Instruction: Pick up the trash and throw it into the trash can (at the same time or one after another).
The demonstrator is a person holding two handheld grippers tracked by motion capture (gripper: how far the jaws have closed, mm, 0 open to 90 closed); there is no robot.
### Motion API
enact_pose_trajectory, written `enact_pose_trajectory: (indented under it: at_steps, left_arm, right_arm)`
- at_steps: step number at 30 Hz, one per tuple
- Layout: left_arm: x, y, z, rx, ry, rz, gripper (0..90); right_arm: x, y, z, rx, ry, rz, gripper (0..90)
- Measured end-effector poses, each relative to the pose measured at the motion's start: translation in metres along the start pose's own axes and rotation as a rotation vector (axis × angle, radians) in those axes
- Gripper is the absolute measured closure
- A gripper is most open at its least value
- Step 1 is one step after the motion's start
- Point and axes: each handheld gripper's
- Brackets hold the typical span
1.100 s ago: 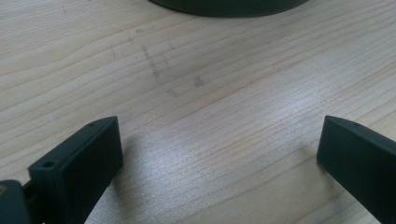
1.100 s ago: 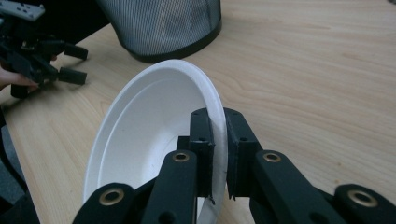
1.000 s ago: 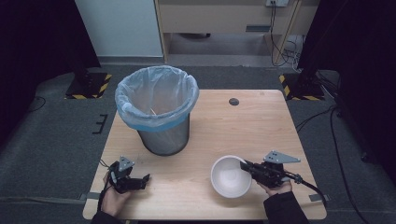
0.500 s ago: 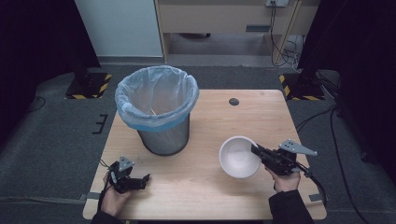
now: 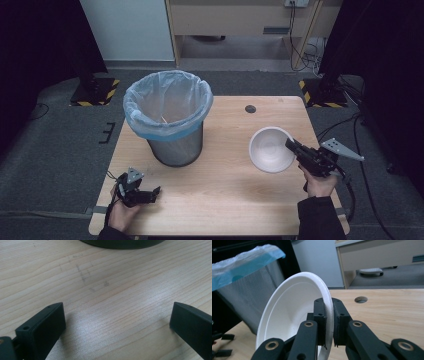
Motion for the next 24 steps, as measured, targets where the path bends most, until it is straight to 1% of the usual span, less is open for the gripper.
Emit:
enact_pose_trajectory:
  at_steps: [5,8,15,21,24]
  left_arm:
    - [0.0,0.0,0.0,0.0,0.0,0.0,0.0]
    - [0.0,0.0,0.0,0.0,0.0,0.0,0.0]
    - [0.0,0.0,0.0,0.0,0.0,0.0,0.0]
    - [0.0,0.0,0.0,0.0,0.0,0.0,0.0]
    - [0.0,0.0,0.0,0.0,0.0,0.0,0.0]
  right_arm:
    - [-0.007,0.0,0.002,0.014,-0.001,0.029,83.6]
    - [-0.015,0.002,0.0,0.009,-0.009,0.052,83.6]
    - [-0.036,0.012,-0.009,-0.006,-0.035,0.099,83.6]
    - [-0.059,0.017,-0.01,0.003,-0.038,0.148,83.7]
    - [-0.069,0.02,-0.013,0.005,-0.049,0.159,83.7]
Point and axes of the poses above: each handheld gripper's, and its own axes: y roughly forward along the jaws, x roughly out of its underside, z roughly to its right, and after that the axes turned 12 degrees about -x, right-handed
